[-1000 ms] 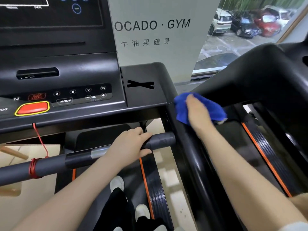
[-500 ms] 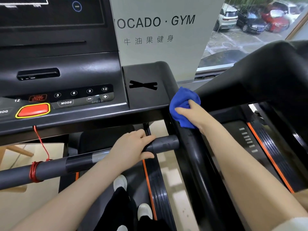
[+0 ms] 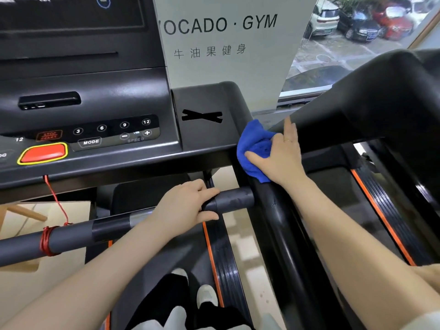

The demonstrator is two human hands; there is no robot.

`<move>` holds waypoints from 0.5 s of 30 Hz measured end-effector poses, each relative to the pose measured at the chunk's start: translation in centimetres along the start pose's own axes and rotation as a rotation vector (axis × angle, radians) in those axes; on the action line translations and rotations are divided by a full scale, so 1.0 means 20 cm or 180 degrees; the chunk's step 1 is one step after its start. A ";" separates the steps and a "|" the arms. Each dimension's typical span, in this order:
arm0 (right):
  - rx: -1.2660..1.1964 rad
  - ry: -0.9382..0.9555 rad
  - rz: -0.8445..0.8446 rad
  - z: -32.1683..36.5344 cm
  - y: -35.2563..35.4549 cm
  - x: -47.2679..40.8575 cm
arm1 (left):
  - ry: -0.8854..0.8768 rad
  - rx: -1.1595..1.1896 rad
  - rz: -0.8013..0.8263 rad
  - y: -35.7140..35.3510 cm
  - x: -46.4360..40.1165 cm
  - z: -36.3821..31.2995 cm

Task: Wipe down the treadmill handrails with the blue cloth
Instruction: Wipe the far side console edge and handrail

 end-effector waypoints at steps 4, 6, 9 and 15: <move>-0.0486 0.0351 0.0392 -0.03 0.05 0.25 | -0.0008 0.0078 0.0050 0.00 -0.01 0.01; 0.0117 0.0877 0.0202 0.01 0.05 0.36 | -0.0006 0.0015 0.0094 0.00 -0.02 0.01; 0.1140 0.1669 0.0147 0.10 0.01 0.35 | 0.0150 0.0213 0.0091 0.01 -0.03 0.01; 0.1844 0.1702 0.0414 0.25 -0.07 0.12 | 0.0339 0.0620 0.0013 -0.01 -0.01 0.04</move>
Point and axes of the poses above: each hand's wrist, its own x-axis away from the middle knuckle, its own y-axis out of the back of the hand, z = x × y, the point moved 4 cm from there along -x, towards the middle knuckle, and after that the axes turned 12 degrees about x, right-handed, at the moved point
